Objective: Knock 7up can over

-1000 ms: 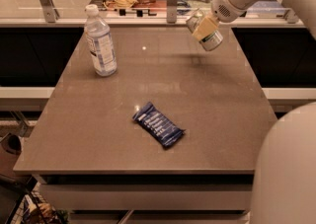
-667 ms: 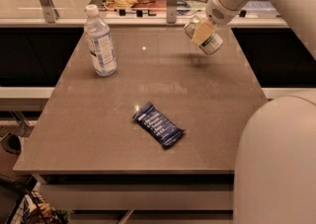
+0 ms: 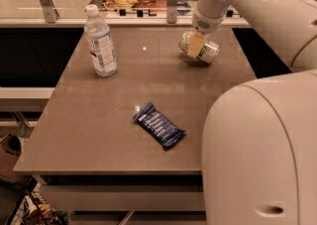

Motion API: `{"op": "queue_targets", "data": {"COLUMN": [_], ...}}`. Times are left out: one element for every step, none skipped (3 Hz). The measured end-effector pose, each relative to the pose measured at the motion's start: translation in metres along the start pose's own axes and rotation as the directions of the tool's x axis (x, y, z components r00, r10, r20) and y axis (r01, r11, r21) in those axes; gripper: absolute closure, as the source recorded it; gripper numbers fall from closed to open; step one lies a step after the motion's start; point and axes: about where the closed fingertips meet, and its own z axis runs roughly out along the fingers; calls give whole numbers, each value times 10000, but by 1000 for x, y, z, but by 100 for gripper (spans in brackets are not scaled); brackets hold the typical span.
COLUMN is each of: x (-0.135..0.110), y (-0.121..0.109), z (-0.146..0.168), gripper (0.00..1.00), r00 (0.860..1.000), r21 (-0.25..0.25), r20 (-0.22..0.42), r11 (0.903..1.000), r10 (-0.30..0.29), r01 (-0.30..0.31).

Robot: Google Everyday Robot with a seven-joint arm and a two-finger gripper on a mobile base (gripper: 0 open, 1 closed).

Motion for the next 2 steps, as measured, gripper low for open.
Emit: {"op": "queue_targets", "data": {"x": [-12,-11], "y": [10,10], "z": [21,23], "gripper": [100,82], "r00": [9968,9970], "r21": [-240,-263], "r20": [-458,-462], "r11": [9977,9977], "r10": [-648,-629], "r01": [637,617]}}
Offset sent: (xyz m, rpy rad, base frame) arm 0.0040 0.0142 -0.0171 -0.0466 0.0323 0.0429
